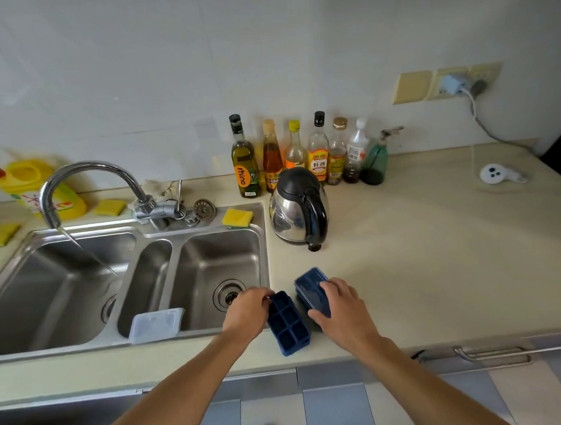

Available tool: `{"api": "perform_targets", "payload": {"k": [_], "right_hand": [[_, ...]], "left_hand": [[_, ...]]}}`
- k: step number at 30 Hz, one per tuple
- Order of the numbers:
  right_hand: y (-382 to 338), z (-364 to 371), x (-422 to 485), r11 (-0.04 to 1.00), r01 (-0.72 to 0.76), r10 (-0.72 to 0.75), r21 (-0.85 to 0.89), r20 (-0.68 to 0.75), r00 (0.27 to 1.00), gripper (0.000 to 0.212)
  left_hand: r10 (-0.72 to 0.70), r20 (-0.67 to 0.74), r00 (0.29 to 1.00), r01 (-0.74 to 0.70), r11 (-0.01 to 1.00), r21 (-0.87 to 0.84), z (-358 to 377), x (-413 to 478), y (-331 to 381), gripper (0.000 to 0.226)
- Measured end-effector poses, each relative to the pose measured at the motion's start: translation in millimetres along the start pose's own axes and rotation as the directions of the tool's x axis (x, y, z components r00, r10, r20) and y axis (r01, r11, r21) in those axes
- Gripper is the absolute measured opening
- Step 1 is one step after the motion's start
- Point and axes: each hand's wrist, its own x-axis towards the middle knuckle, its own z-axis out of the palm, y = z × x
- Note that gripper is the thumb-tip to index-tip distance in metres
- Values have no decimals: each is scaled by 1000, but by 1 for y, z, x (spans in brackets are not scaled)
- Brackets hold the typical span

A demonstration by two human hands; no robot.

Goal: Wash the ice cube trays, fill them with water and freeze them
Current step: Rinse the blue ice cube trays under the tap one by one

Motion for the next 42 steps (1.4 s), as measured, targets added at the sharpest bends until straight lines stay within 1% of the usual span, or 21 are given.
{"api": "perform_targets", "payload": {"k": [4,8,10,13,17,19,22,24,26,27,29,31,32,33,35,36,37,39,42], "right_hand": [[4,6,0,997,14,-15,-79,-5,1000,64],[5,8,1,994,13,-16,-107,-20,1000,61],[3,8,1,994,8,-10,-113,-20,1000,60],[2,9,0,994,6,-8,-106,-16,1000,60],[2,7,0,998,4,-5,-64,-13,1000,58],[1,6,1,999,-4,3,-47,-14,1000,56],[-1,5,2,999,-22,22,-22,-12,1000,53],[-3,2,4,999,-38,38,9,-22,999,51],[-9,-3,6,998,-45,47,40,-43,998,52],[-14,-6,8,998,-37,40,59,-52,998,53],[-30,-14,15,991,-7,15,133,-61,998,55],[-54,-21,23,968,15,-2,249,-52,999,57],[-68,-24,27,952,20,-6,306,-45,999,58],[-83,-25,31,936,22,-10,352,-37,999,59],[-113,-22,39,916,31,-27,401,-16,1000,60],[-128,-18,43,908,38,-41,418,0,999,59],[-143,-12,47,900,43,-56,433,17,998,59],[-174,3,57,891,47,-83,451,59,995,58],[-228,34,73,877,29,-106,479,135,985,55]], "left_hand": [[18,-12,1000,-18,999,29,7,3,2,28],[14,47,999,-17,999,46,15,2,2,29],[9,39,999,-11,999,45,19,-2,1,38],[52,-2,999,-52,998,27,21,-11,-4,51],[140,99,985,-151,981,118,26,-20,-11,65],[146,105,984,-160,976,149,28,-22,-11,68],[139,109,984,-155,976,152,28,-24,-8,68],[128,109,986,-141,981,129,24,-25,-7,68],[93,79,993,-98,994,55,17,-27,-7,67],[62,52,997,-62,998,-10,12,-28,-7,65],[-23,-11,1000,20,981,-194,-3,-27,-7,59],[-133,-51,990,103,912,-398,-21,-24,-8,51],[-188,-46,981,140,852,-505,-30,-21,-9,46],[-233,-23,972,170,770,-615,-40,-19,-12,42],[-283,49,958,206,559,-803,-60,-18,-20,37],[-290,77,954,213,473,-855,-70,-17,-27,38],[-287,97,953,216,421,-881,-80,-17,-34,42],[-296,127,947,230,347,-909,-96,-16,-54,53],[-370,168,914,258,210,-943,-119,-18,-96,62]]}}
